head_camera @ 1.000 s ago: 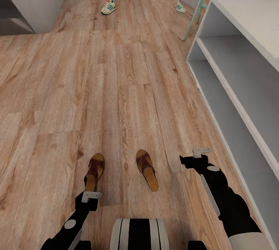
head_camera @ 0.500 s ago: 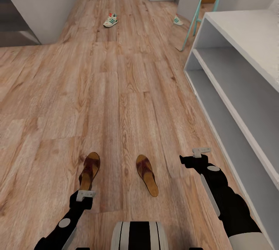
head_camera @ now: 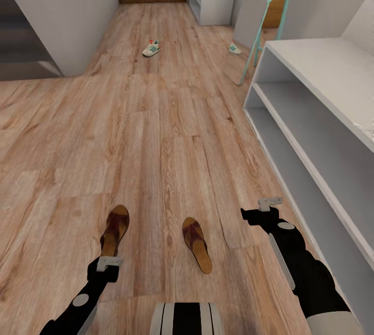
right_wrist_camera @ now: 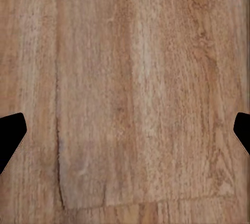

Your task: Pick up the two gym shoes and the two sandals from the corridor floor and place them onto the hallstand (shoe rack) in the corridor, making sure they are on the rack and not on the floor. Arrange them so the two gym shoes are next to each other and the two sandals are next to each other.

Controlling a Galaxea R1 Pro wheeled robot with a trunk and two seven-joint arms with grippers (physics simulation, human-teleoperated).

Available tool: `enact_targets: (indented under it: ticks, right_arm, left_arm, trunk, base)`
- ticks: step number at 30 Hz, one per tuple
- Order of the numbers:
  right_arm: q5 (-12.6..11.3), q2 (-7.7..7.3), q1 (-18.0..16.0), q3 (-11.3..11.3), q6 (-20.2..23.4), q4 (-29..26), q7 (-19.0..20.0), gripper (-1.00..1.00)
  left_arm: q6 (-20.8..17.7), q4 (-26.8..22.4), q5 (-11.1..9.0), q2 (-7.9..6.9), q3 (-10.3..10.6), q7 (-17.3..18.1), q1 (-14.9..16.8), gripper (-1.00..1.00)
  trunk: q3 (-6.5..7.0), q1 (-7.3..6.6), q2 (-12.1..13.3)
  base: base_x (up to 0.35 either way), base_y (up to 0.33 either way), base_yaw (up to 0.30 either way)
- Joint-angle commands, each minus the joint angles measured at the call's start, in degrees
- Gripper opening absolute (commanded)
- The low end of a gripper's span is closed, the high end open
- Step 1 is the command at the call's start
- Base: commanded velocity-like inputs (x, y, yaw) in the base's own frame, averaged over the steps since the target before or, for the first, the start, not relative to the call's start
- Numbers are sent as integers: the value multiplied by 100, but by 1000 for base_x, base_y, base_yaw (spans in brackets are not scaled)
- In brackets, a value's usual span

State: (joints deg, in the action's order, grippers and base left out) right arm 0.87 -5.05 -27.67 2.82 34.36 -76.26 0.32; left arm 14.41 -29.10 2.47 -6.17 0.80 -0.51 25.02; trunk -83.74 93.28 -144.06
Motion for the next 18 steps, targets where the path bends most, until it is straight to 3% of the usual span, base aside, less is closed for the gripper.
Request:
enact_targets:
  ticks: [1,6,12,15,18]
  right_arm:
    - [10,-4,-2,8,30,-6,3,100]
    - [10,-4,-2,15,28,5,3,100]
    - [10,0,-2,17,27,28,3,100]
    - [10,3,-2,17,-78,151,3,100]
    - [10,4,-2,17,-473,343,8,100]
  left_arm:
    - [13,7,37,0,5,-8,2,-100]
    - [4,9,-184,2,0,-4,3,-100]
    - [-38,17,-254,10,-11,-4,9,-100]
    - [-303,-48,-258,31,5,-9,12,-100]
    - [-639,-93,-263,40,14,-4,27,-100]
  trunk:
    - [29,-3,0]
    - [184,-16,7]
    - [370,-31,15]
    - [463,-39,19]
    - [556,-47,23]
  base:
    - [0,0,0]
    - [0,0,0]
    - [0,0,0]
    - [0,0,0]
    - [0,0,0]
